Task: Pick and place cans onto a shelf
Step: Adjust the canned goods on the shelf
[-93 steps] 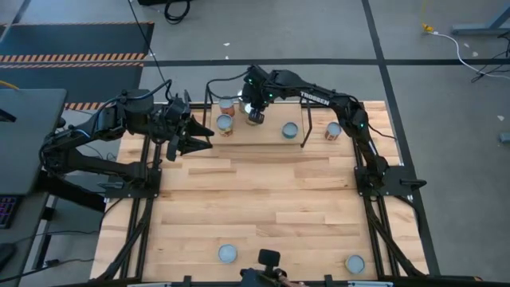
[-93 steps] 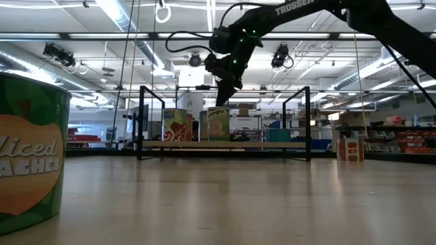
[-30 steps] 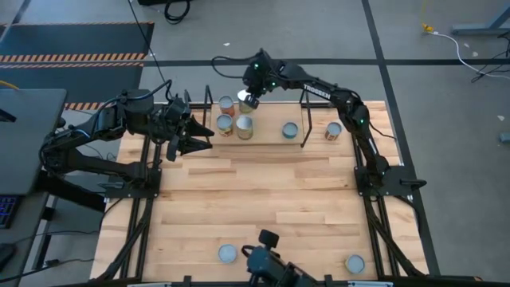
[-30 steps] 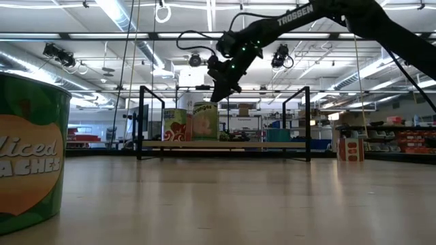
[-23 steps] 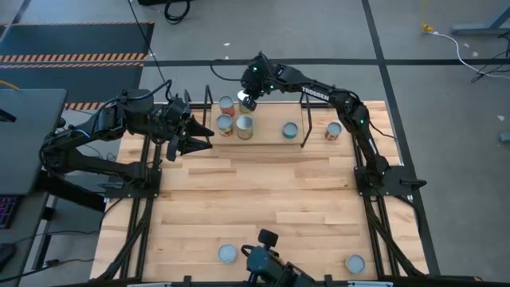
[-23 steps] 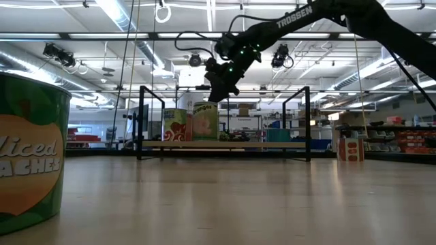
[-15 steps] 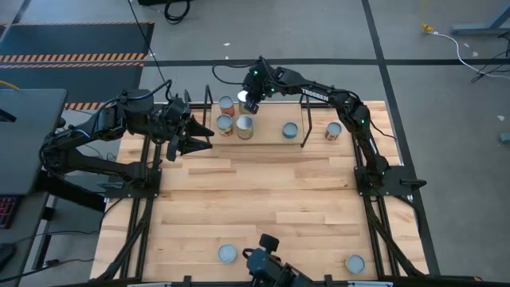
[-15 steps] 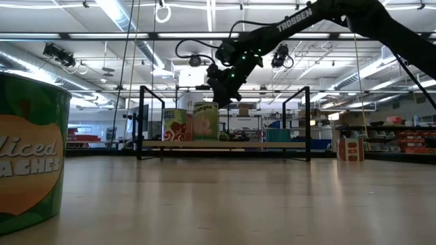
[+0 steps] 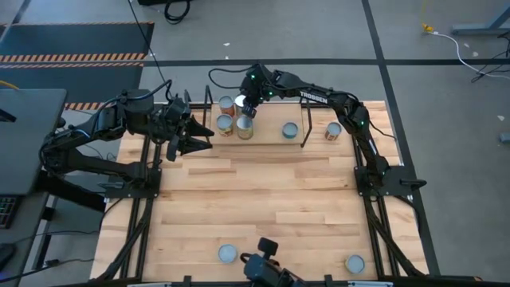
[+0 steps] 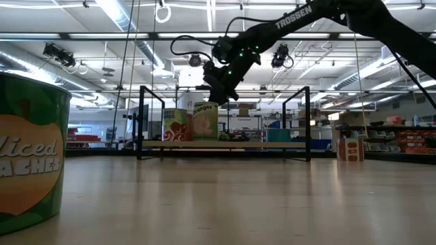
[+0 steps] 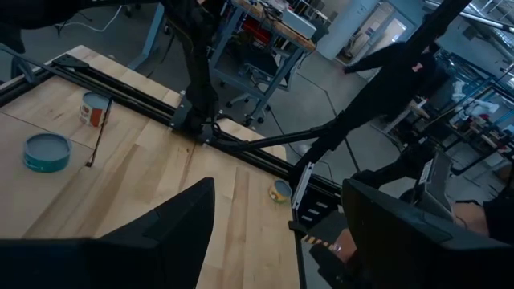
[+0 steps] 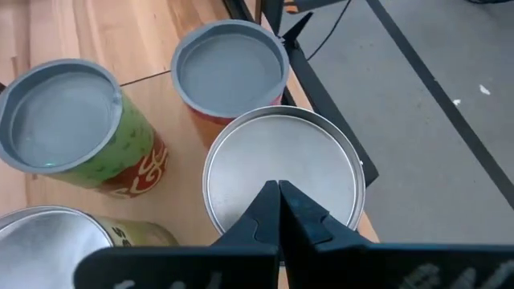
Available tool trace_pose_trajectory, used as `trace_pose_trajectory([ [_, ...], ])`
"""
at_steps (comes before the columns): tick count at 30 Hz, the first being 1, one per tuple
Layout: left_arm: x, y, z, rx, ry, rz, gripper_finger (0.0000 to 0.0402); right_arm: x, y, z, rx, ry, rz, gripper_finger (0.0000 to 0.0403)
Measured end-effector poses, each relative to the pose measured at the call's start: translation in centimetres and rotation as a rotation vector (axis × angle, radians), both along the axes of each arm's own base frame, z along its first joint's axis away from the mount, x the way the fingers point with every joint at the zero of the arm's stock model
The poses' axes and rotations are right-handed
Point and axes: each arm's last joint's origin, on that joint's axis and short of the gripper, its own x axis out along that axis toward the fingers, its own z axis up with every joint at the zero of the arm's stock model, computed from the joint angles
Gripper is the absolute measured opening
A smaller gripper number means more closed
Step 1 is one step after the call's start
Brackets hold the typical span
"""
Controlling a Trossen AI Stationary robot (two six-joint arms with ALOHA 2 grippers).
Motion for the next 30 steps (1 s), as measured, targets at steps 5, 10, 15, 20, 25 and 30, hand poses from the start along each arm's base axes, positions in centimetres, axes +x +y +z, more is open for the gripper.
trace_pose_trajectory([
  [5,0.0,0.0,0.0,0.000,0.000,0.000,0.0275,-0.3,0.1,0.3,0.003,0.016,-0.017,0.0003],
  [10,0.0,0.0,0.0,0.000,0.000,0.000,0.0275,-0.5,0.2,0.4,-0.002,0.037,-0.029,0.0003],
  [15,0.0,0.0,0.0,0.000,0.000,0.000,0.0275,-0.4,0.3,0.4,0.000,0.029,-0.022,0.0003],
  [20,0.0,0.0,0.0,0.000,0.000,0.000,0.0275,-0.4,0.4,0.4,0.001,0.028,-0.021,0.0003],
  [25,0.0,0.0,0.0,0.000,0.000,0.000,0.0275,-0.4,0.5,0.5,0.001,0.026,-0.020,0.0003],
  [30,0.0,0.0,0.0,0.000,0.000,0.000,0.0275,-0.4,0.7,1.0,0.004,0.028,-0.016,0.0003],
])
